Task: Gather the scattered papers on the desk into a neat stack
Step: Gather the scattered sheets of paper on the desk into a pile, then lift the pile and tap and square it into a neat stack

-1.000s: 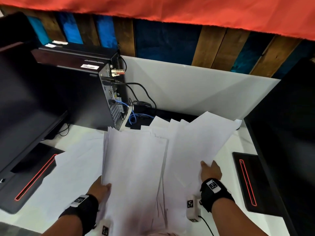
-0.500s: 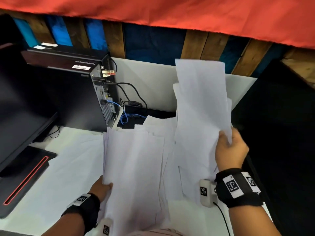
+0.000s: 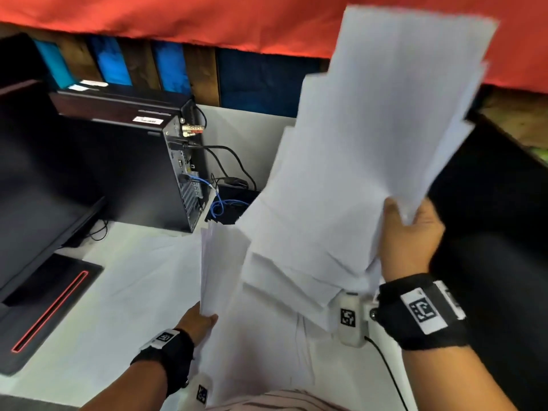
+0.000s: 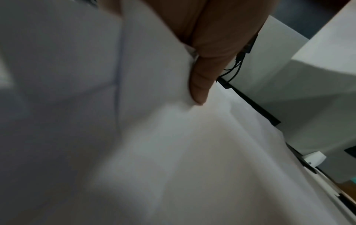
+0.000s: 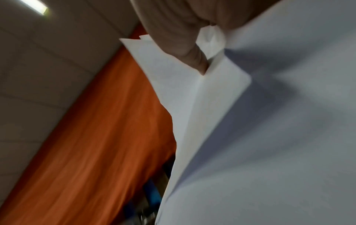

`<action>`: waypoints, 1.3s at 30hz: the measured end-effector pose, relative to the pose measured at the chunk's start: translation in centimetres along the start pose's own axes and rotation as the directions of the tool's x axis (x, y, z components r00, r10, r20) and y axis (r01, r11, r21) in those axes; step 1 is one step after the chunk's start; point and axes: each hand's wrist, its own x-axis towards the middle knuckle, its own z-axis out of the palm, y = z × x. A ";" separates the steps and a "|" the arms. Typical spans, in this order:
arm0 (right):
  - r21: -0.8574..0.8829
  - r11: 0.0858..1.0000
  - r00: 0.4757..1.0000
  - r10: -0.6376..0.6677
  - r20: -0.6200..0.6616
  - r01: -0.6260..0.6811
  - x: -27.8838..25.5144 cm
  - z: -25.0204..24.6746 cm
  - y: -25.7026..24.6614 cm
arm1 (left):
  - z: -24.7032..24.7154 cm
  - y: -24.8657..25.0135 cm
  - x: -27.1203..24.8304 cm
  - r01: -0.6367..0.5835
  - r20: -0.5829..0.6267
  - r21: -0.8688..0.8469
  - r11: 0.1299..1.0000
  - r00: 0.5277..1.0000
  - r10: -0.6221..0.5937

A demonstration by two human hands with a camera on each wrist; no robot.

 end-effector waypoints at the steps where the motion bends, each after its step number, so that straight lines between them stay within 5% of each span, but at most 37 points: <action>1: -0.045 0.997 0.996 0.066 0.061 -0.063 -0.7 0.6 1.5 | 0.0 -0.1 -0.1 0.010 0.014 -0.023 1.000 1.000 -0.010; 4: -0.257 0.934 0.926 0.308 0.219 -0.250 -3.4 2.1 6.9 | 0.0 0.2 -0.7 0.046 0.066 -0.089 0.995 0.997 -0.040; 7: -0.447 0.836 0.797 0.491 0.352 -0.318 -6.0 2.9 11.9 | 0.1 1.0 -1.2 0.019 0.069 -0.156 0.988 0.998 -0.008; 10: -0.647 0.719 0.614 0.636 0.467 -0.253 -8.4 2.9 15.9 | 0.2 0.9 -1.6 0.076 0.060 -0.131 0.988 0.996 -0.069; 13: -0.807 0.571 0.474 0.757 0.449 -0.148 -9.5 2.5 18.9 | 0.2 0.1 -1.7 0.067 0.036 -0.126 0.990 0.997 -0.063; 17: -0.906 0.418 0.473 0.813 0.339 -0.070 -8.6 1.0 20.5 | -0.2 -0.5 -1.6 0.093 0.018 -0.174 0.980 0.996 -0.091; 19: -0.908 0.415 0.465 0.814 0.346 -0.051 -8.5 0.5 20.7 | 0.0 -0.4 -1.7 0.088 0.027 -0.220 0.971 0.996 -0.084; 24: -0.883 0.466 0.353 0.837 0.417 -0.062 -11.0 1.2 19.9 | 1.4 -0.2 -2.4 0.002 0.098 -0.248 0.969 0.995 0.023; 26: -0.859 0.485 0.338 0.845 0.414 -0.161 -11.2 1.4 19.5 | 1.6 -0.3 -2.3 -0.013 0.101 -0.262 0.965 0.994 0.041; 32: -0.504 0.609 0.428 0.792 0.436 -0.612 -9.8 -0.2 19.1 | 1.4 1.0 -2.7 -0.058 0.070 -0.365 0.929 0.993 0.090; 37: -0.340 0.557 0.222 0.710 0.668 -0.758 -9.8 -0.6 18.5 | 1.1 1.9 -2.9 0.007 0.228 -0.489 0.872 0.966 0.120; 39: -0.344 0.539 0.178 0.697 0.695 -0.769 -10.0 -0.5 18.9 | 1.1 2.0 -3.1 0.016 0.268 -0.490 0.871 0.954 0.134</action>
